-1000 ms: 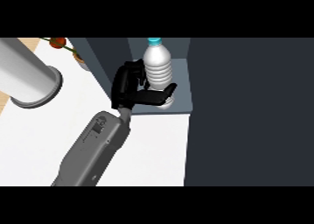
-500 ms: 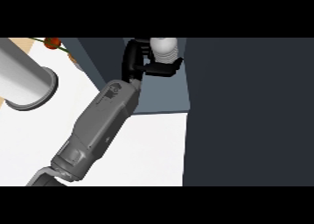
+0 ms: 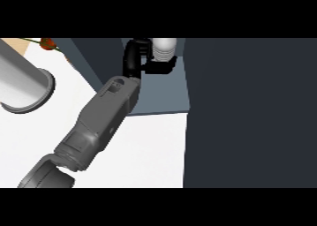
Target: Pick up the bottled water, place it into the cabinet and close the cabinet
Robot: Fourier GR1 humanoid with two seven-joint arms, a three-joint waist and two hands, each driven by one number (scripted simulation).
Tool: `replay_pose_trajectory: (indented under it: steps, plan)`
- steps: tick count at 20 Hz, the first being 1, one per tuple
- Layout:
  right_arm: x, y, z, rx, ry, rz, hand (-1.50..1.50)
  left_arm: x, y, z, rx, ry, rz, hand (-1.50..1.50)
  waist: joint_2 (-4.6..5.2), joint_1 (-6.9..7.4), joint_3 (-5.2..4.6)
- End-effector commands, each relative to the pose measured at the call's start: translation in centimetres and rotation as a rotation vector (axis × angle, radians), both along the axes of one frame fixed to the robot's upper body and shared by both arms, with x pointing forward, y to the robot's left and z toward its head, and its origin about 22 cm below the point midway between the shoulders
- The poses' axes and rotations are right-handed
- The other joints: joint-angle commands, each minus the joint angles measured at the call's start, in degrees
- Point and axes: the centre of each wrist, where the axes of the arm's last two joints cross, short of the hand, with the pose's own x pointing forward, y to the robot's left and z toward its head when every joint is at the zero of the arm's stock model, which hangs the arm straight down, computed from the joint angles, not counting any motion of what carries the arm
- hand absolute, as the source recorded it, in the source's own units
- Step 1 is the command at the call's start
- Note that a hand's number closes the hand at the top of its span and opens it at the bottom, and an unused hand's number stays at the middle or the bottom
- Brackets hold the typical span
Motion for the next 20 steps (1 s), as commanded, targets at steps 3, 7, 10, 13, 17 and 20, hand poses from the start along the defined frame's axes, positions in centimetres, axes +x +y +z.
replay_pose_trajectory:
  steps: [3, 7, 10, 13, 17, 20]
  plan:
    - [0.0, -0.6, -0.5, -0.003, 0.001, 0.007, -1.5, 0.0, 2.3, -2.4, 0.138, 0.003, 0.077, 1.5, 0.22, -0.31, 0.01]
    - [0.5, 0.6, -0.5, 0.002, -0.008, 0.01, -1.5, 0.1, 3.6, -2.9, 0.228, 0.004, 0.111, 1.5, 0.33, -0.22, -0.01]
    - [0.3, 0.0, -1.1, 0.004, -0.008, 0.012, -1.5, 0.7, 4.4, -2.0, 0.286, -0.006, 0.193, 1.5, 0.67, -1.15, 0.01]
    - [1.2, 0.6, -0.3, 0.001, -0.026, 0.013, -1.5, 1.5, 5.4, -0.5, 0.287, -0.026, 0.226, -1.5, 0.97, -1.1, -0.04]
    - [-0.1, 0.5, -1.2, 0.012, -0.005, 0.037, -1.5, 0.3, 5.5, -3.2, 0.315, 0.005, 0.227, -1.5, 0.82, -1.48, -0.03]
    - [1.3, 0.6, -0.2, 0.008, -0.019, 0.02, -1.5, 0.1, 4.6, -3.4, 0.298, 0.027, 0.218, -1.5, 0.75, -0.62, -0.05]
